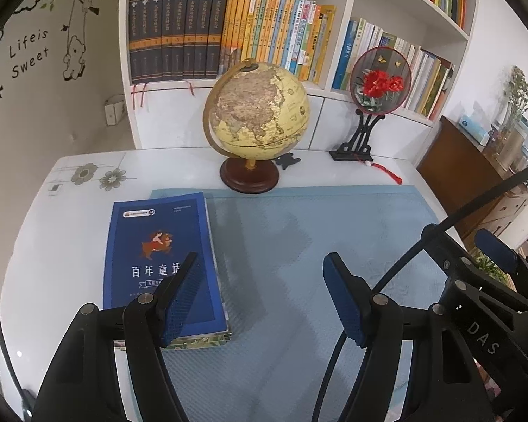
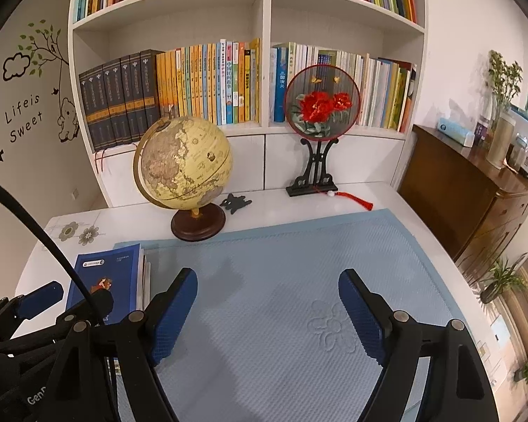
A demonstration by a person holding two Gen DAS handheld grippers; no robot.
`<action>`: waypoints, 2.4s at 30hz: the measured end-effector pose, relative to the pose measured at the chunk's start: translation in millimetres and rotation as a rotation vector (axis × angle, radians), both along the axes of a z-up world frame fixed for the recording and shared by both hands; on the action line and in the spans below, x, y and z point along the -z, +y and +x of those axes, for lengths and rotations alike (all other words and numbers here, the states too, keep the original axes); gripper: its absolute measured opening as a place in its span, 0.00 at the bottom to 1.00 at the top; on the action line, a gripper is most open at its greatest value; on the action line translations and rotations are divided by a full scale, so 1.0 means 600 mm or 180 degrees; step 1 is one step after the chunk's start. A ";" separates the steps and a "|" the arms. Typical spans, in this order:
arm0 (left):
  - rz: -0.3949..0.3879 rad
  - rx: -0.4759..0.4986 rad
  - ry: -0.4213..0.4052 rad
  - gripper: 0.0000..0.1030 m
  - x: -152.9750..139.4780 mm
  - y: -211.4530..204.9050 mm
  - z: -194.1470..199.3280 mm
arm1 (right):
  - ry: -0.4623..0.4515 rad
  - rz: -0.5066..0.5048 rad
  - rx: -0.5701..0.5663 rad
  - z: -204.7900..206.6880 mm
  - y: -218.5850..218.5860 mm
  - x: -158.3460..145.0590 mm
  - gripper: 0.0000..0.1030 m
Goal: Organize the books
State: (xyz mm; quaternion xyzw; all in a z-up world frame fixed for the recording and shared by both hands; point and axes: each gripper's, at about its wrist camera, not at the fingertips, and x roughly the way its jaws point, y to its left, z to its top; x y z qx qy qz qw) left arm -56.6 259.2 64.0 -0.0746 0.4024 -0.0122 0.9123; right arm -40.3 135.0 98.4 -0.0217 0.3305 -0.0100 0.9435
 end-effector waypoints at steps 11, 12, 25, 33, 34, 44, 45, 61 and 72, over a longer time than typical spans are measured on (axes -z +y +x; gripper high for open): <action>0.0055 -0.0242 0.0181 0.67 0.048 0.037 0.009 | 0.0301 0.0052 -0.0209 0.017 0.036 0.055 0.78; 0.0055 -0.0251 0.0190 0.67 0.051 0.039 0.011 | 0.0311 0.0052 -0.0228 0.020 0.039 0.057 0.78; 0.0026 -0.0300 0.0269 0.67 0.067 0.052 0.037 | 0.0392 0.0028 -0.0272 0.052 0.049 0.071 0.78; 0.0074 -0.0333 0.0293 0.67 0.074 0.057 0.044 | 0.0462 0.0035 -0.0300 0.063 0.053 0.082 0.78; 0.0128 -0.0335 0.0265 0.67 0.071 0.055 0.043 | 0.0463 0.0040 -0.0305 0.065 0.053 0.083 0.78; 0.0168 -0.0335 0.0236 0.67 0.064 0.048 0.041 | 0.0425 0.0049 -0.0264 0.061 0.046 0.078 0.78; 0.0152 -0.0336 0.0229 0.67 0.063 0.048 0.040 | 0.0417 0.0051 -0.0261 0.059 0.045 0.077 0.78; 0.0192 -0.0336 0.0131 0.67 0.042 0.041 0.020 | 0.0334 0.0017 -0.0248 0.035 0.040 0.062 0.78; 0.0346 -0.0231 0.0113 0.67 0.035 0.026 0.015 | 0.0287 -0.0023 -0.0185 0.021 0.034 0.054 0.78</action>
